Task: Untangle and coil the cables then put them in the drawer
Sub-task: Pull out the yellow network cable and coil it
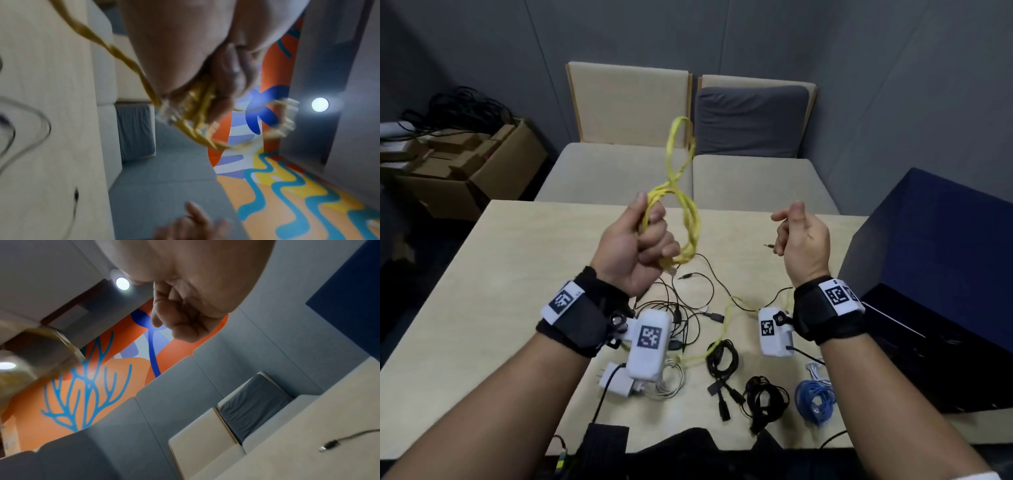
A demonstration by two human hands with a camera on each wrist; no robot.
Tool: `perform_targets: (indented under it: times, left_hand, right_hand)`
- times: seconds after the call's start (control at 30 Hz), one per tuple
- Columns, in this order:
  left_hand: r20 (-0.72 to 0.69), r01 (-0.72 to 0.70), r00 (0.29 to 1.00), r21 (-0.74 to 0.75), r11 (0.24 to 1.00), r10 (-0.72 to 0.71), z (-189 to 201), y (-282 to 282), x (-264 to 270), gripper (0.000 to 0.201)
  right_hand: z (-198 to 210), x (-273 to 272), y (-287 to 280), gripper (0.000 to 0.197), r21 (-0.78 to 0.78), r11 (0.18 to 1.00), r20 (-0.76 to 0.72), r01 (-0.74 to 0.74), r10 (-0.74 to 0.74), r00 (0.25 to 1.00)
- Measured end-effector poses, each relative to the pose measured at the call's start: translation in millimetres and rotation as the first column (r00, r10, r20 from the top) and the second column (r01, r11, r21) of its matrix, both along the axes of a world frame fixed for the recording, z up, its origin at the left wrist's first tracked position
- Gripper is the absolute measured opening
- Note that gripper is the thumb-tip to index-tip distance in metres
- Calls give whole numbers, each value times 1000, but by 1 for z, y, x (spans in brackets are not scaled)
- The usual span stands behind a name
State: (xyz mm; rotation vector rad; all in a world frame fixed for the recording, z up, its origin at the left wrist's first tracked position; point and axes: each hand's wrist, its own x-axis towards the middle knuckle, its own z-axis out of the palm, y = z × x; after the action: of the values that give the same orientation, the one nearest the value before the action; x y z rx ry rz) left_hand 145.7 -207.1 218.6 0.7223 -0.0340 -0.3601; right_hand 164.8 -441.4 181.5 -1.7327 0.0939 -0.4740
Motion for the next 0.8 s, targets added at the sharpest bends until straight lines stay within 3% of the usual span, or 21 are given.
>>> perform_targets:
  times: [0.13,0.27,0.37,0.43,0.5,0.57,0.67,0.7,0.8]
  left_hand:
    - [-20,-143,987,299,943,156,-15,2,9,44]
    - [67,-173,985,526,833,162,-23,-13,7,42]
    - [168,-179,981,609,773,95,-24,-23,3,43]
    - [191,-164,980,632,758,52,-23,-27,0,44]
    - [151,-141,987,618,773,60,-22,-26,-1,47]
    - [69,-109,994,532,840,86,-21,-18,0,49]
    - [-50,-20,998,293,956,36,-18,-1,0,48]
    - [-63,5,998,218,976,9,-17,4,-1,46]
    - [-5,20,1000,38,999,-20,-14,8,-1,34]
  right_hand:
    - [15,-7,13,54,-68,977,113,-204,211,971]
    - [31,-16,43,54,-231,848,65,-477,503,862]
    - [36,-19,65,65,-362,785,-21,-503,533,846]
    - [34,-16,75,42,-429,800,11,-420,470,883]
    - [31,-11,75,9,-378,868,54,-323,370,928]
    - [27,-5,67,21,-182,946,31,-269,279,960]
    - [25,7,46,28,139,975,-6,-174,177,984]
    - [23,11,37,29,154,981,-29,-115,121,992]
    - [12,18,20,29,1,999,-67,35,-35,997]
